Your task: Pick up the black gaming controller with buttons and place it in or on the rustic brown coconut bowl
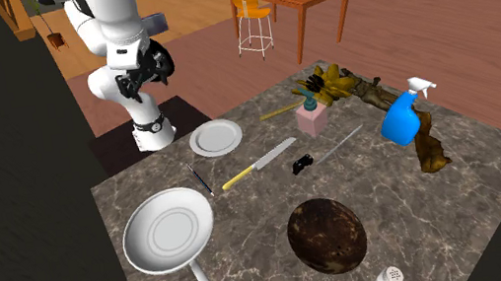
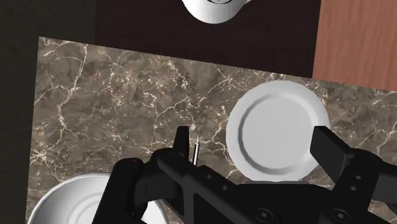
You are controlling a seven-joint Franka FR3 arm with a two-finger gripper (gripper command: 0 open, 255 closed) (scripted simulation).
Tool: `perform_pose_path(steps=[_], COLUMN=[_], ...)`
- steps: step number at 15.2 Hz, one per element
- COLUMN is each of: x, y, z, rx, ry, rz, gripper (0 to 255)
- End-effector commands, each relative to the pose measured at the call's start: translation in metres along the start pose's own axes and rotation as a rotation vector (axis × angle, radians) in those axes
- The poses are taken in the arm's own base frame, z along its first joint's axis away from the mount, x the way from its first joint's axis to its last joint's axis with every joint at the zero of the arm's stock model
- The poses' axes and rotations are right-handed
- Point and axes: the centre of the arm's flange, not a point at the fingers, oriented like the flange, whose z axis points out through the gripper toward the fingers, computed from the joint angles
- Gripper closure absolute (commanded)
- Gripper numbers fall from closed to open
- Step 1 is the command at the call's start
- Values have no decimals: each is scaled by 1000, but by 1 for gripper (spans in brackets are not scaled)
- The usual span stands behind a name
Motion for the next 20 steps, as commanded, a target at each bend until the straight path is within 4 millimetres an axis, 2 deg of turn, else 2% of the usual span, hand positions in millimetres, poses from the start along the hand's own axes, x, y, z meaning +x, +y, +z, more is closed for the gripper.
perform_pose_path(steps=[1, 10, 20], x=[0, 90, 191], y=[0, -33, -79], z=[0, 46, 89], rx=[0, -39, -83], ry=[0, 102, 215], rz=[0, -104, -219], gripper=[0, 0, 0])
